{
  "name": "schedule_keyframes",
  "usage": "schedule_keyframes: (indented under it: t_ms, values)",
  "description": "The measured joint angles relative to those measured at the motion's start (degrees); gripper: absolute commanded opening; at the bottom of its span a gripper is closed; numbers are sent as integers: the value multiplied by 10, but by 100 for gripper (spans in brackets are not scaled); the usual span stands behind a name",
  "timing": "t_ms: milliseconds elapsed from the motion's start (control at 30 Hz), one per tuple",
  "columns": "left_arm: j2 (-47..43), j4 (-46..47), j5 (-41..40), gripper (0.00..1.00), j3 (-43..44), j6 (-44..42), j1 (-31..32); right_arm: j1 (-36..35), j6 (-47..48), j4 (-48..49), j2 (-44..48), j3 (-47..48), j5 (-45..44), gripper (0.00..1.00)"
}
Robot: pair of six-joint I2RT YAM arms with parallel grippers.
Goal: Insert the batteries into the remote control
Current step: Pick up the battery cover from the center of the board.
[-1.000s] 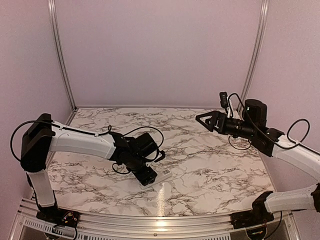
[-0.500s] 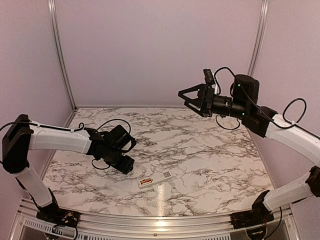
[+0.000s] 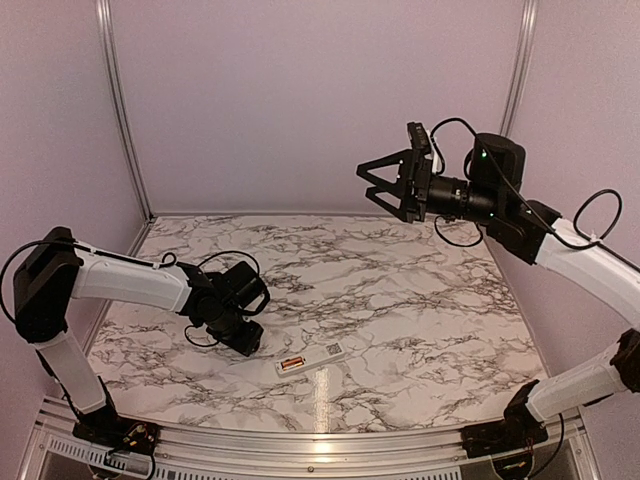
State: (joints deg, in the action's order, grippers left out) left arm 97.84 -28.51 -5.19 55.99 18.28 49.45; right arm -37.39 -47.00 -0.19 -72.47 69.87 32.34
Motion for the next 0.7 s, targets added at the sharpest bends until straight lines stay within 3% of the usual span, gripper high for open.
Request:
schedule_keyframes:
  t_ms: [300,700]
  values:
    - [14,-1,6,37,-2,6,3,1,42,-36,7,-23,-22,99]
    - [19,1,6,40,3,5,15,29,53,-37,8,-83,-2,99]
